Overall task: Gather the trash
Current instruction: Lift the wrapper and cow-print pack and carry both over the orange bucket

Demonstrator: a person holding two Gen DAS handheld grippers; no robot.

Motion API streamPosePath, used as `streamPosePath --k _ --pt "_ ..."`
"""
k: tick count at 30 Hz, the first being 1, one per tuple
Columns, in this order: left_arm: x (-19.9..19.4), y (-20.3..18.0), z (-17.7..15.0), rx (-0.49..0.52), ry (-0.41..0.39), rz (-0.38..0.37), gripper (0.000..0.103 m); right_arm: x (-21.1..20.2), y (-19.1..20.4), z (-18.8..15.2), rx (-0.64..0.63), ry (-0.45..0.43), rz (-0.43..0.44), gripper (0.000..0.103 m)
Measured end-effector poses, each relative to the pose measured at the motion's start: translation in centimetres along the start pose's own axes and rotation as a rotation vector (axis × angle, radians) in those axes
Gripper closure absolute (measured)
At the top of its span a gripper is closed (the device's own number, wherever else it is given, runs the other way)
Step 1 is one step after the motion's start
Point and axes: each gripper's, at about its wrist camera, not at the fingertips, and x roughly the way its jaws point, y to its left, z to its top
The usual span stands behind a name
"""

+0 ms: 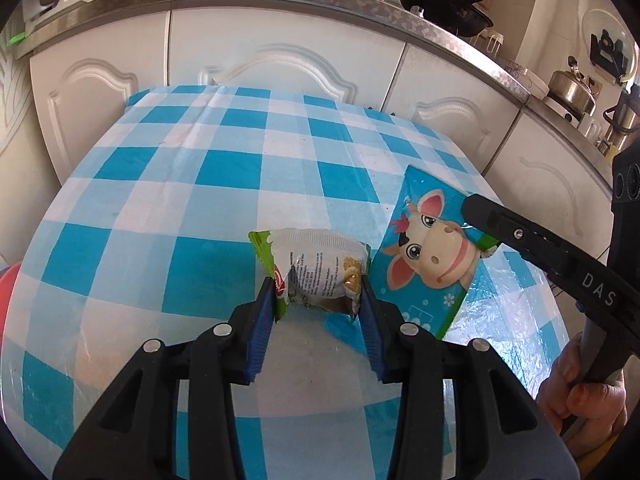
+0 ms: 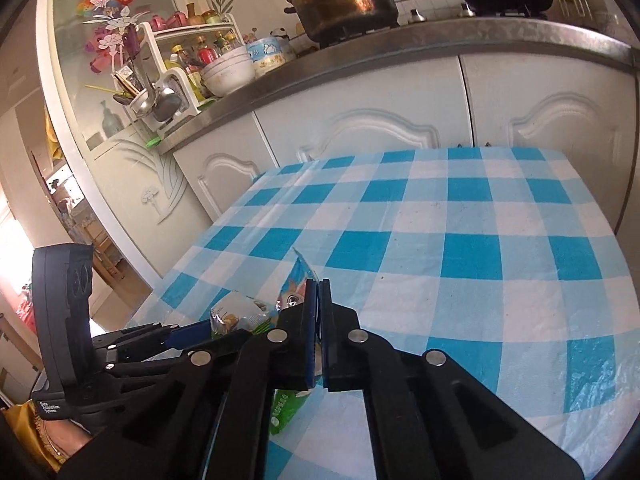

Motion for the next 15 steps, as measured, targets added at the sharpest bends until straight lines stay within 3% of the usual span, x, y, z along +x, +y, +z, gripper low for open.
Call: streamPosePath --k 15 --pt "-3.7 4.3 -1.2 -0.066 -0.049 -0.004 0.061 -2.2 4.0 1.1 -0.058 -0.074 -0.062 0.102"
